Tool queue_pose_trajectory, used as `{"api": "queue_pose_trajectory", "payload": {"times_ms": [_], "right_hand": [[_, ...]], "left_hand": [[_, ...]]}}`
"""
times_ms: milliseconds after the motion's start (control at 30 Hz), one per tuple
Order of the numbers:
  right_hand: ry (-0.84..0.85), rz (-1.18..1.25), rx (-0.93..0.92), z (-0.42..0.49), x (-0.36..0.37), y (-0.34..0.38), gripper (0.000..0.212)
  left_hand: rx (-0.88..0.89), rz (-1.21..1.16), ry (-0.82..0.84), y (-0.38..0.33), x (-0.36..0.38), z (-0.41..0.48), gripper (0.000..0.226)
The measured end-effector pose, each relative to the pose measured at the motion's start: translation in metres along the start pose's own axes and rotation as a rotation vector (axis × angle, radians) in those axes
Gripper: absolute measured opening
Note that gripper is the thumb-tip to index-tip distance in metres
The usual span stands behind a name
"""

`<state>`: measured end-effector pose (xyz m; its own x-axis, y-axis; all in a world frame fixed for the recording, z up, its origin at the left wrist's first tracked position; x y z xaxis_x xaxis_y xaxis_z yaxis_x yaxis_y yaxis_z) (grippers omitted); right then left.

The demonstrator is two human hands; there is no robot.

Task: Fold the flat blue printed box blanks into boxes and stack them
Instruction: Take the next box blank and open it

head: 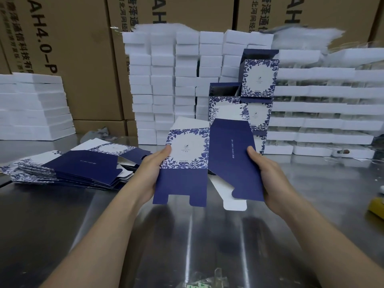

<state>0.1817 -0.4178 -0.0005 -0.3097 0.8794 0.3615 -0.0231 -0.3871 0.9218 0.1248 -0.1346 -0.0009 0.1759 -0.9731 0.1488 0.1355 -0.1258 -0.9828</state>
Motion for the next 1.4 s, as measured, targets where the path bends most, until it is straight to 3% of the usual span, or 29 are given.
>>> {"api": "queue_pose_trajectory", "payload": {"times_ms": [300,467,567,667,933,1033,1133,1300,1400], "right_hand": [[-0.043,0.03,-0.027,-0.002,-0.002,0.004,0.036],[0.014,-0.001,0.139,-0.006,0.002,-0.002,0.034],[0.01,0.01,0.131,-0.006,0.003,-0.003,0.033],[-0.019,0.052,0.076,-0.006,0.002,-0.001,0.033],[-0.078,0.069,0.057,-0.004,-0.003,0.0,0.038],[-0.094,0.044,0.063,-0.003,-0.002,-0.004,0.042],[-0.074,0.02,0.02,-0.004,0.004,-0.002,0.032],[-0.093,0.156,-0.088,-0.011,0.011,0.009,0.026],[-0.029,0.186,-0.112,-0.016,0.022,0.015,0.026]], "left_hand": [[-0.072,-0.021,-0.012,0.001,0.004,0.0,0.051],[-0.073,-0.006,-0.075,0.003,-0.009,0.005,0.035],[-0.059,0.039,-0.066,0.005,-0.007,0.006,0.039],[-0.073,0.065,-0.04,0.003,-0.002,0.003,0.024],[-0.043,-0.055,0.007,-0.009,0.008,-0.008,0.054],[-0.033,-0.108,-0.007,-0.014,0.007,-0.012,0.051],[-0.061,-0.202,-0.006,-0.016,0.006,-0.018,0.051],[0.022,-0.231,-0.013,-0.026,0.013,-0.025,0.051],[0.012,-0.296,0.06,-0.029,0.016,-0.028,0.065]]}}
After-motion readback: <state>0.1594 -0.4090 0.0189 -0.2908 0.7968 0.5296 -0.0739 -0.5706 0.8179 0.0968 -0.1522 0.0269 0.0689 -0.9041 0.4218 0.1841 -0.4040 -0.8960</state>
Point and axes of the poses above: each hand's wrist, its own z-axis towards the middle knuckle, its own x-axis out of the palm, y = z × x, the point moved 5 cm from there along z, towards the middle knuckle, and after that the axes turned 9 degrees about z, right-handed, at the moved point
